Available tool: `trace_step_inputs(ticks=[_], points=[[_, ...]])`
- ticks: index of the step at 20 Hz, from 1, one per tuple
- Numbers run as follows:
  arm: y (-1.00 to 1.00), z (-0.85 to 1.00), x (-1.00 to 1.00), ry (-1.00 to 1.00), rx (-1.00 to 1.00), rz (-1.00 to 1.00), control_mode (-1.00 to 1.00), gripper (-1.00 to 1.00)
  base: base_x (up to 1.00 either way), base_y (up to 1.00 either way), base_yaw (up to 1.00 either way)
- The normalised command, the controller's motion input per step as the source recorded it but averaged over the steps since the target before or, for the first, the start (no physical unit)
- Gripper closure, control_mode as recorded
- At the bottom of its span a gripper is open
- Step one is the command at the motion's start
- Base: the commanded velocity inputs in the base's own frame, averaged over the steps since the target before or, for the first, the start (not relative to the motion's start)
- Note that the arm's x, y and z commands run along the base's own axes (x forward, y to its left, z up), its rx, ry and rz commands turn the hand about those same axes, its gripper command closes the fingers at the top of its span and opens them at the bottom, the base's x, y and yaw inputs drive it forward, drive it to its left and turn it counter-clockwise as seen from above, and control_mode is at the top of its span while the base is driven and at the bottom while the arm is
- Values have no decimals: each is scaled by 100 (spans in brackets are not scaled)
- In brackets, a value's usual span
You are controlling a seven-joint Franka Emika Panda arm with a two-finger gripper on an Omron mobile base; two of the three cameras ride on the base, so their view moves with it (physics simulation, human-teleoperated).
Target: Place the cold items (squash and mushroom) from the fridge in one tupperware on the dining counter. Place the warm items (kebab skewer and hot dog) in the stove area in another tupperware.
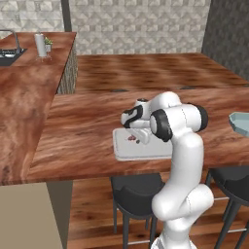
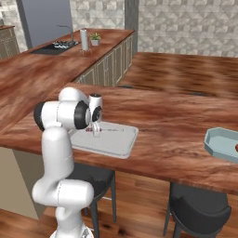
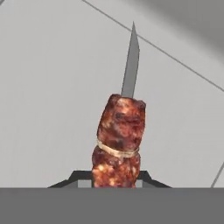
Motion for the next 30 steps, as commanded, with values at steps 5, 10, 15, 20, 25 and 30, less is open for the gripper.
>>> trace_step_inputs(ticks=[5,10,15,20,25,30], points=[[-29,-12,0,-1,6,-16,-100,-100,0,0,0],[-44,0,-5,-2,4,-6,-100,-100,0,0,0],[-56,67,-67,-14,3,0,-100,-100,0,0,0],[-29,98,-100,-24,0,0,-100,-100,0,0,0],[-14,94,-100,-26,-4,0,-100,-100,0,0,0],[-16,63,-100,-25,-12,0,-100,-100,0,0,0]])
